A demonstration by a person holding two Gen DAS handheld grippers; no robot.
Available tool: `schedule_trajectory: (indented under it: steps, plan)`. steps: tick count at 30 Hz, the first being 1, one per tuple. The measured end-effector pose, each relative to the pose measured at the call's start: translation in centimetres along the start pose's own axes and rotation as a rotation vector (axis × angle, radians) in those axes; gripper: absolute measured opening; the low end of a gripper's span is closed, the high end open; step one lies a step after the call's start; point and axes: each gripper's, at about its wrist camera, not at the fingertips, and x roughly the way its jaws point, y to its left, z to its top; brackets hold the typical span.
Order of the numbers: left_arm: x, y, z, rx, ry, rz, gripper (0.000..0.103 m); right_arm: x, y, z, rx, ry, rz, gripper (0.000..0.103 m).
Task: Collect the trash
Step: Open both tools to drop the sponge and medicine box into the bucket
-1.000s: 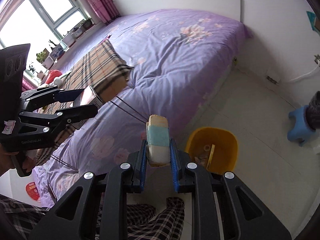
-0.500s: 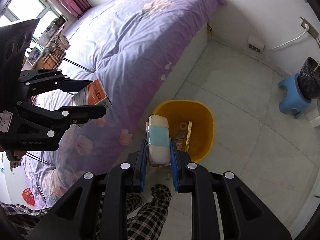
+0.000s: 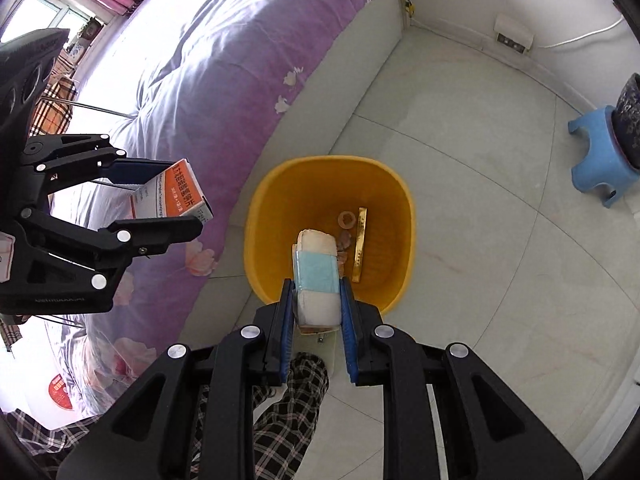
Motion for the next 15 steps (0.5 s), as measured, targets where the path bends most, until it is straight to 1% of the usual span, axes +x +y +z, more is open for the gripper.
schedule_trajectory:
  steps: [3, 4, 6, 7, 8, 9, 12, 15]
  plan:
    - [0.64, -0.21, 0.16, 0.006, 0.013, 0.002, 0.051, 0.58, -0.42, 0.03, 0.003, 0.01, 0.027, 0.025]
    - [0.83, -0.19, 0.22, 0.008, 0.015, 0.003, 0.051, 0.73, -0.38, 0.01, -0.002, 0.011, 0.024, 0.029]
    - [0.82, -0.19, 0.14, 0.008, 0.015, 0.005, 0.052, 0.91, -0.38, 0.01, -0.006, 0.016, 0.027, 0.033]
    - [0.83, -0.19, 0.16, 0.005, 0.016, 0.005, 0.056, 0.96, -0.33, -0.03, -0.011, 0.018, 0.018, 0.036]
    - [0.74, -0.12, 0.15, 0.0, 0.011, 0.007, 0.065, 1.0, -0.32, -0.06, -0.012, 0.023, 0.018, 0.037]
    - [0.6, 0.02, 0.1, -0.006, 0.003, 0.006, 0.068, 1.0, -0.27, -0.08, -0.015, 0.024, 0.019, 0.039]
    - [0.48, 0.2, 0.04, -0.012, 0.003, -0.003, 0.069, 0.99, -0.13, -0.05, -0.024, 0.022, 0.017, 0.043]
    - [0.37, 0.21, 0.08, -0.011, 0.003, 0.0, 0.069, 0.78, -0.2, -0.21, -0.022, 0.022, 0.011, 0.043]
